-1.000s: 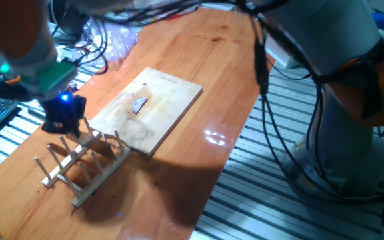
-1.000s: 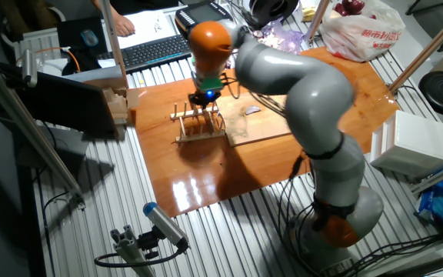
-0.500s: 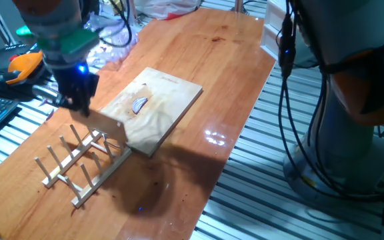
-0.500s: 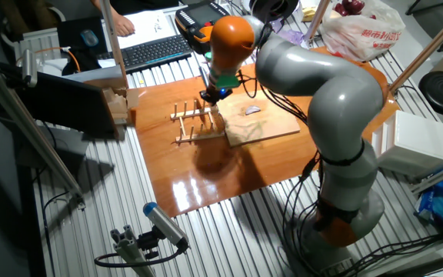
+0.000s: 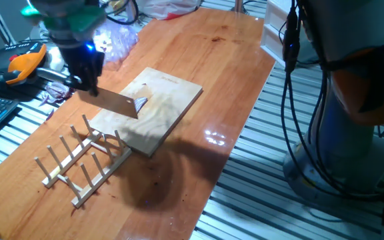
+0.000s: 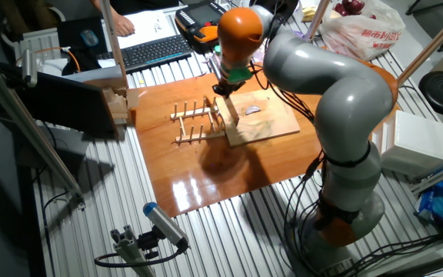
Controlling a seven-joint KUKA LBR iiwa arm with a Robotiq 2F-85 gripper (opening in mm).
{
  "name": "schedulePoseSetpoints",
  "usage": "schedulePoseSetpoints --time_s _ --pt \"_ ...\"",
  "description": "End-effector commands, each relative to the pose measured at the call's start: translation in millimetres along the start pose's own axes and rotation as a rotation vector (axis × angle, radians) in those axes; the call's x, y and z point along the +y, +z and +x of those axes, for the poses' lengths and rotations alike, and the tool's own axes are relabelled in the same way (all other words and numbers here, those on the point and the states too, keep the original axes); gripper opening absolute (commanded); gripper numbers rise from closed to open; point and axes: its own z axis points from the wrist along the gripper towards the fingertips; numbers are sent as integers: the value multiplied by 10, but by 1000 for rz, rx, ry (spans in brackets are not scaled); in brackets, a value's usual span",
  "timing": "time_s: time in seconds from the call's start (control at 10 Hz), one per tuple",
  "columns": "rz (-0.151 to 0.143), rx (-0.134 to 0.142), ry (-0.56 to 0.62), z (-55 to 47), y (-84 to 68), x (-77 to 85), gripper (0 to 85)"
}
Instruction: Chop the onions
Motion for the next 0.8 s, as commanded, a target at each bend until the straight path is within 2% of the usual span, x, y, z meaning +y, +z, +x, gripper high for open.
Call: schedulePoseSetpoints --time_s 0.0,0.2,0.4,0.5,0.7 --pt "-12 0 -6 1 99 -327 0" --pt "-21 -2 -21 41 254 -499 0" --pt "-35 2 -34 155 342 -663 0" --pt "-39 22 -23 185 351 -690 0" --pt "-22 21 -9 172 379 -685 0"
